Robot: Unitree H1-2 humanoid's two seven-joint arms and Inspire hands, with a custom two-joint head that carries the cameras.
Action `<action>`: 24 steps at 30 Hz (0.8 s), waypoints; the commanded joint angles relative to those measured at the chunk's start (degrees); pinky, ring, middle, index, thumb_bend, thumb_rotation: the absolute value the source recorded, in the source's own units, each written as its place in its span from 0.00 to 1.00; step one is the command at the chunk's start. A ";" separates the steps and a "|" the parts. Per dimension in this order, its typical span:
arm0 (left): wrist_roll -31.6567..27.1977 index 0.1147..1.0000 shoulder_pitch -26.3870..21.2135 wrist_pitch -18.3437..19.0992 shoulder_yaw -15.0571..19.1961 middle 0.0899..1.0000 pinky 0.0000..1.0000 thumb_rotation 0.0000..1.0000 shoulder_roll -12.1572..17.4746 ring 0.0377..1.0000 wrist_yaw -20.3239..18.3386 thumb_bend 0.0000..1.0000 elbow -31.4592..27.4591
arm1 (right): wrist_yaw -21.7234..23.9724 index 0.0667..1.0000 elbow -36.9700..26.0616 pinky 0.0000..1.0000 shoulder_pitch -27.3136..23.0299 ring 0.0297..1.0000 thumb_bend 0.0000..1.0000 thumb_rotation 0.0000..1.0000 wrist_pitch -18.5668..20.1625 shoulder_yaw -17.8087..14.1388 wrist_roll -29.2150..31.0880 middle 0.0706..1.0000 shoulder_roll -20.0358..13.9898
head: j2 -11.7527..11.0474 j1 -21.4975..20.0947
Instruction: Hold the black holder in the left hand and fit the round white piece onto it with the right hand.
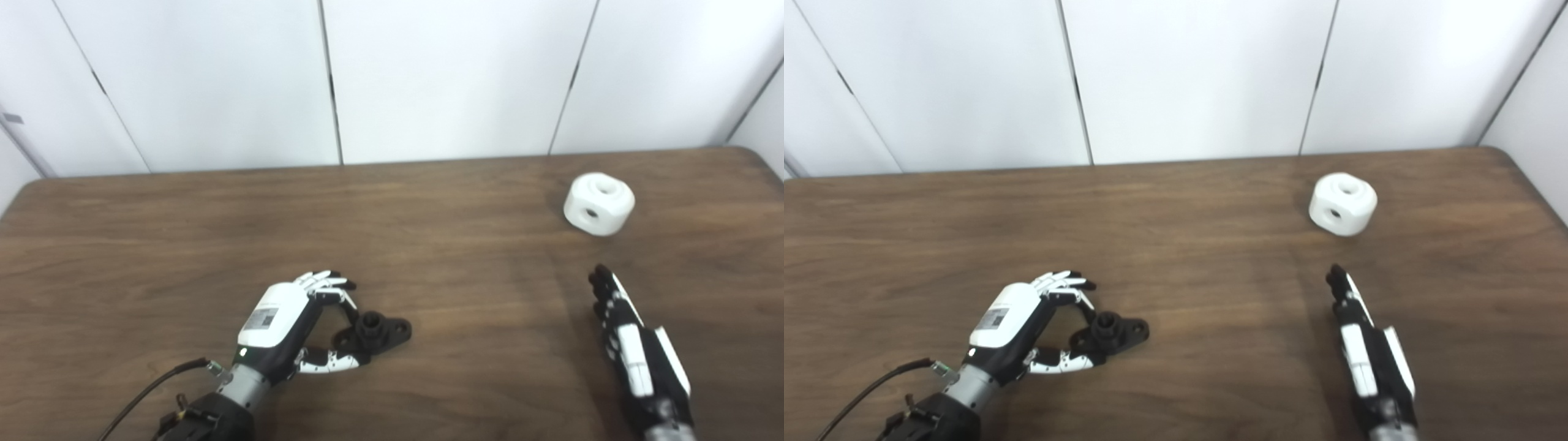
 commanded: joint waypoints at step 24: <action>7.45 0.42 5.87 2.47 -0.77 0.80 0.92 0.06 -2.90 0.90 -9.40 0.52 -5.60 | -0.49 0.99 -7.81 1.00 -5.14 1.00 0.56 0.94 8.68 -4.21 1.36 0.98 -2.10 | 3.81 0.24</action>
